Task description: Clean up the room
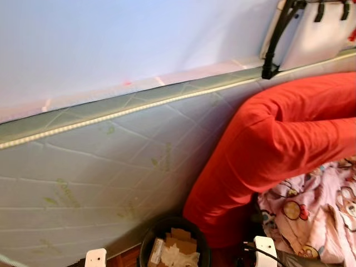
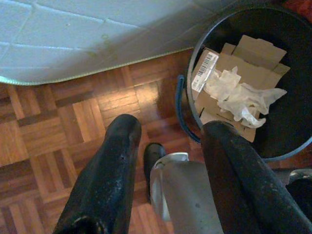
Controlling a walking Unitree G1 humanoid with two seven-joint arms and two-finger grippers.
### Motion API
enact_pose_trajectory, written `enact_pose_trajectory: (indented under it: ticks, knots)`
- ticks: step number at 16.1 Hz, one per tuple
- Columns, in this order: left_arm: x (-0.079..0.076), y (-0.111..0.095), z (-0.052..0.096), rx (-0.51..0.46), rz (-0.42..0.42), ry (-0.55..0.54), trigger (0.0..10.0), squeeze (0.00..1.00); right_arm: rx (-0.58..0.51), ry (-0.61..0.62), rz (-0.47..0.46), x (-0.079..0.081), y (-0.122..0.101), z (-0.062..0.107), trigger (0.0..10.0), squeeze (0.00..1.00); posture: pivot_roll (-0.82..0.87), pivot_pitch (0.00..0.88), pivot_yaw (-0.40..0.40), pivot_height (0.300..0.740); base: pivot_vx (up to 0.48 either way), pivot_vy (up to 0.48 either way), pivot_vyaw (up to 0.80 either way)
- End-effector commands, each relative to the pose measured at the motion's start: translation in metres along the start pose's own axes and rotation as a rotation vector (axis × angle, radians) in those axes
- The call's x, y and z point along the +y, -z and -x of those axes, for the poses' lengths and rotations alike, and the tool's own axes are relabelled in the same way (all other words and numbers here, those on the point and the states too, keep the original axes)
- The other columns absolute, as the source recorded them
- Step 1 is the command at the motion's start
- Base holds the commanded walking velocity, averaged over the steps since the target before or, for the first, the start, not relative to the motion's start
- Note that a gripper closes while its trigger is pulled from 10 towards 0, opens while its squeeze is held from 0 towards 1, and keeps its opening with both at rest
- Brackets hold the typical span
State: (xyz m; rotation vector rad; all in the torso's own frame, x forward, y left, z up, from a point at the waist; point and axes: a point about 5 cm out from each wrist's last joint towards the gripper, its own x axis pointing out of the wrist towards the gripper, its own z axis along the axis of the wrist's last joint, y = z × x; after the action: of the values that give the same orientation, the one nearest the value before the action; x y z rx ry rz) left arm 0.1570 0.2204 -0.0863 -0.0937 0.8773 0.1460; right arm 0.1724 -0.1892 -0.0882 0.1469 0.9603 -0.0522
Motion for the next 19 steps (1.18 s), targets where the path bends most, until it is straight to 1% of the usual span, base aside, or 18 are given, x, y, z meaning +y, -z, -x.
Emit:
enact_pose_trajectory:
  ticks: [1, 10, 19]
  knots:
    - [-0.0009, 0.0056, 0.0012, 0.023, -0.004, 0.0, 10.0, 0.0, 0.014, 0.007, 0.001, -0.0029, 0.0024, 0.0007, 10.0, 0.0, 0.09, 0.008, -0.057, 0.74, 0.0, 0.0, -0.77]
    - [-0.0018, 0.006, 0.0013, 0.019, 0.002, 0.002, 10.0, 0.0, 0.013, 0.005, 0.001, -0.0033, 0.0034, 0.0011, 10.0, 0.0, 0.1, 0.0, -0.055, 0.74, 0.0, 0.0, -0.77]
    - [-0.0019, 0.0058, 0.0012, 0.017, 0.008, 0.001, 10.0, 0.0, 0.004, -0.001, -0.005, -0.0028, 0.0023, 0.001, 10.0, 0.0, 0.1, 0.006, -0.057, 0.74, 0.0, 0.0, 0.0]
